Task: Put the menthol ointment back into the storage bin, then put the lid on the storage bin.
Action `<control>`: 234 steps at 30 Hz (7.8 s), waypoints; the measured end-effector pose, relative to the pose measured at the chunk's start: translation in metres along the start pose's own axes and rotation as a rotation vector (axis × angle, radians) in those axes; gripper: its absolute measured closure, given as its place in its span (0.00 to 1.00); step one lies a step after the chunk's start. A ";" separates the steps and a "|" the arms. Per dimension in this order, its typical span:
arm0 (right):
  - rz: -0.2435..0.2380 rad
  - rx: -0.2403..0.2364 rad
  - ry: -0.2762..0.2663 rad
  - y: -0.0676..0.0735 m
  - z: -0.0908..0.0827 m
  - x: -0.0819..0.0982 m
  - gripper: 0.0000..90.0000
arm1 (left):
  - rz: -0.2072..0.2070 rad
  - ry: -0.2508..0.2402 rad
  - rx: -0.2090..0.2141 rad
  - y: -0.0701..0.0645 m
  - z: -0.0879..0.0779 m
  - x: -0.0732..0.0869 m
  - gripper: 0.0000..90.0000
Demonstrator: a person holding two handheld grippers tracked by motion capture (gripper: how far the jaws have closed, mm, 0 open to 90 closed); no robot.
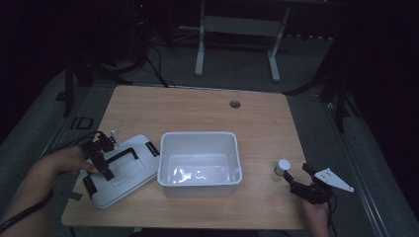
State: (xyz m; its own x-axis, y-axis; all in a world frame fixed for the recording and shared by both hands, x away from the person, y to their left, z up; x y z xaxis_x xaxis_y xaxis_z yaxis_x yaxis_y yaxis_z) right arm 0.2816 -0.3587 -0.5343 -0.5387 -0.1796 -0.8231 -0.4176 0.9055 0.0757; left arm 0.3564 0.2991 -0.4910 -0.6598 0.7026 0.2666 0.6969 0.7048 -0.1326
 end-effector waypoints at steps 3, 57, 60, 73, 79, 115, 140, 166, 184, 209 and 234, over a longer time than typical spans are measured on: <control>-0.003 0.004 0.034 -0.002 -0.002 -0.001 0.13 | -0.004 -0.001 -0.005 0.000 -0.001 0.002 0.15; -0.099 0.011 0.986 -0.015 0.045 -0.074 0.16 | 0.039 0.032 -0.054 -0.008 0.000 0.013 0.17; -0.101 0.023 1.010 -0.016 0.048 -0.079 0.16 | 0.037 0.031 -0.052 -0.008 0.000 0.014 0.17; -0.119 0.025 1.089 -0.012 0.066 -0.094 0.17 | 0.033 0.029 -0.049 -0.007 0.001 0.013 0.17; -0.124 -0.013 1.092 -0.011 0.072 -0.098 0.22 | 0.033 0.030 -0.048 -0.007 0.002 0.014 0.17; -0.342 -0.037 1.239 0.009 0.097 -0.101 0.55 | 0.041 0.057 -0.038 -0.006 0.007 0.012 0.17; -0.470 -0.094 1.190 0.035 0.061 -0.144 0.55 | 0.040 0.067 -0.057 -0.010 0.003 0.009 0.20; -0.673 -0.176 1.070 0.104 0.027 -0.223 0.55 | 0.045 0.064 -0.059 -0.010 0.003 0.009 0.20; -0.851 -0.228 1.016 0.169 0.016 -0.261 0.55 | 0.043 0.058 -0.060 -0.012 0.001 0.010 0.20; -1.059 -0.348 1.041 0.231 0.060 -0.242 0.55 | 0.047 0.062 -0.072 -0.011 0.003 0.011 0.20; -1.128 -0.391 1.193 0.241 0.129 -0.161 0.55 | 0.052 0.073 -0.079 -0.012 0.008 0.008 0.20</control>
State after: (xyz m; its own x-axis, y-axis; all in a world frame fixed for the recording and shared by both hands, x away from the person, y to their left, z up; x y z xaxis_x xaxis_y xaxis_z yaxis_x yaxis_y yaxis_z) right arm 0.3620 -0.0623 -0.4562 -0.0031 -0.9600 0.2801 -0.9977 0.0218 0.0639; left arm 0.3408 0.2972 -0.4947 -0.6018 0.7272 0.3303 0.7518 0.6553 -0.0731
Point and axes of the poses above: each handheld gripper's, and its own axes: z roughly forward along the jaws, x roughly out of its underside, y roughly to its left, the point moved 1 cm from there along z, roughly forward along the jaws, and after that the axes turned 14 degrees about y, right-handed, at the moved point
